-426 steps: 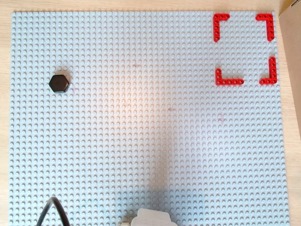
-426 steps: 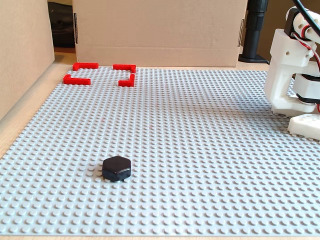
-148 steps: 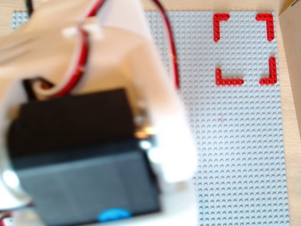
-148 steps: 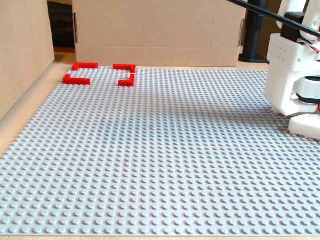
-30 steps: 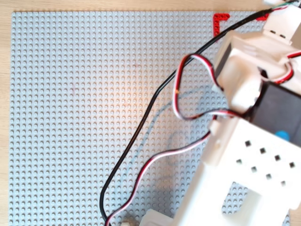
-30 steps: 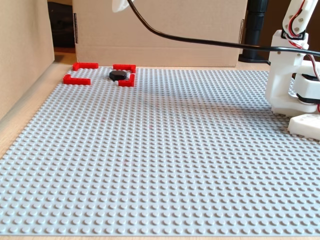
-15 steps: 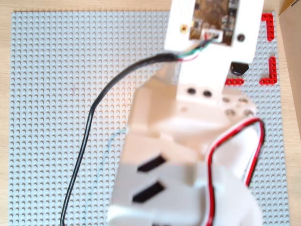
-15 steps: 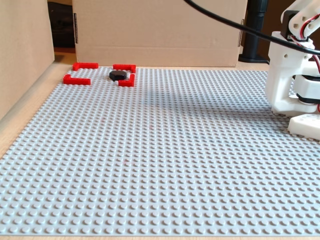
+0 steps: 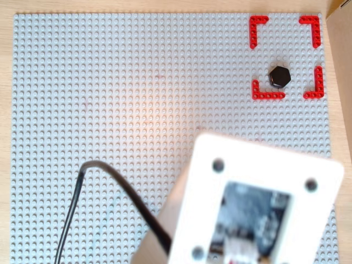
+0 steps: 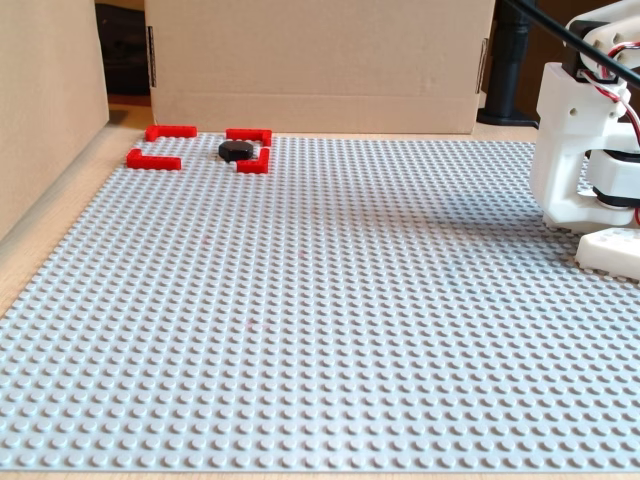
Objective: Grab the Lego and store it in red box
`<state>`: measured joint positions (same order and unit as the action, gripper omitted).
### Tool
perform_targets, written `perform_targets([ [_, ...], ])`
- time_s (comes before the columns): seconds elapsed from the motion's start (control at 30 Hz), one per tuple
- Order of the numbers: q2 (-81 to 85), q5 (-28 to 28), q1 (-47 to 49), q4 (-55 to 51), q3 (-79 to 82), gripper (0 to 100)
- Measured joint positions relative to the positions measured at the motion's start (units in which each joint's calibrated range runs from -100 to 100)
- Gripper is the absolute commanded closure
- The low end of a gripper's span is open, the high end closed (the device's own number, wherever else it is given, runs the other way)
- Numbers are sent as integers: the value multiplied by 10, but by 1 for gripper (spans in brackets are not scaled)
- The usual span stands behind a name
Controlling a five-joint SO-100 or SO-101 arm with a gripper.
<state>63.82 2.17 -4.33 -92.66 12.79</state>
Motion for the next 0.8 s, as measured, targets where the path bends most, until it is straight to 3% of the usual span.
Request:
perform_targets([
  [0.23, 71, -1, 0, -48, -1, 99],
  [0.8, 345, 0, 1, -49, 118, 99],
])
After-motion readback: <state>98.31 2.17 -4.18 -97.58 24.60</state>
